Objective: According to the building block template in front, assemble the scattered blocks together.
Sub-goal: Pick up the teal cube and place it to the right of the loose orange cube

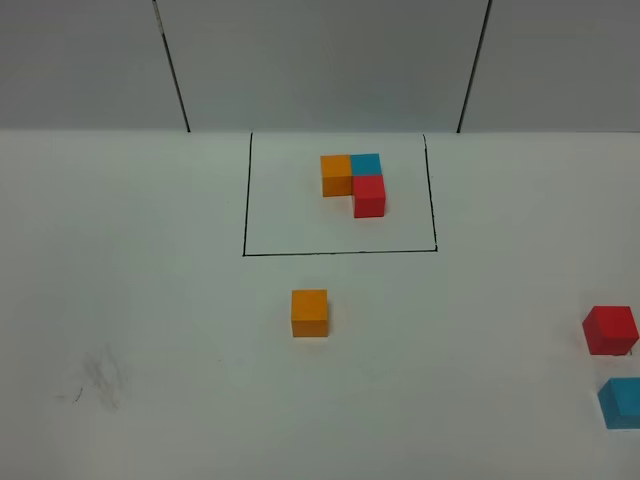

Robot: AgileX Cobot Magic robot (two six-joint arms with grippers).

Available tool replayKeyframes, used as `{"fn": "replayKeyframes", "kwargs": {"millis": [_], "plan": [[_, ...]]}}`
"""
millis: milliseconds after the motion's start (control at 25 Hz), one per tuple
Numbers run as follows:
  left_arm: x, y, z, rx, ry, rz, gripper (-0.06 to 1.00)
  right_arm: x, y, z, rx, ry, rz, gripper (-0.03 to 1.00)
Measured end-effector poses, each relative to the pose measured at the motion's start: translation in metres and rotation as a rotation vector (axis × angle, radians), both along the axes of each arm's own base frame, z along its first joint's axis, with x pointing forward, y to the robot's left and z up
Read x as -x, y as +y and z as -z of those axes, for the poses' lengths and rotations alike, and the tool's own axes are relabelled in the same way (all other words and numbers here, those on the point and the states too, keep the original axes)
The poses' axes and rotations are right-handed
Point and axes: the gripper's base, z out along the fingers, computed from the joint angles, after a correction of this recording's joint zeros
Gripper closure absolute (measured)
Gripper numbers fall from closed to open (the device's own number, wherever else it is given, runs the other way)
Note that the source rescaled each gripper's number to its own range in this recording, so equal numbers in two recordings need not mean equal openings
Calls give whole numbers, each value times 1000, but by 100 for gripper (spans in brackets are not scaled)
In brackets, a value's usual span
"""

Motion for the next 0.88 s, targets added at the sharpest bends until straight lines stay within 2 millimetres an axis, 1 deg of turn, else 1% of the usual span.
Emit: {"fn": "replayKeyframes", "kwargs": {"millis": [80,240,440,880], "plan": [[-4,0,6,1,24,-1,4,0,0,0,0,0,0,97],[-16,-1,26,-1,97,-2,4,0,0,0,0,0,0,97],[-25,-1,45,-4,164,-2,5,0,0,0,0,0,0,97],[-26,-1,46,0,162,-1,8,0,0,0,0,0,0,97]]}}
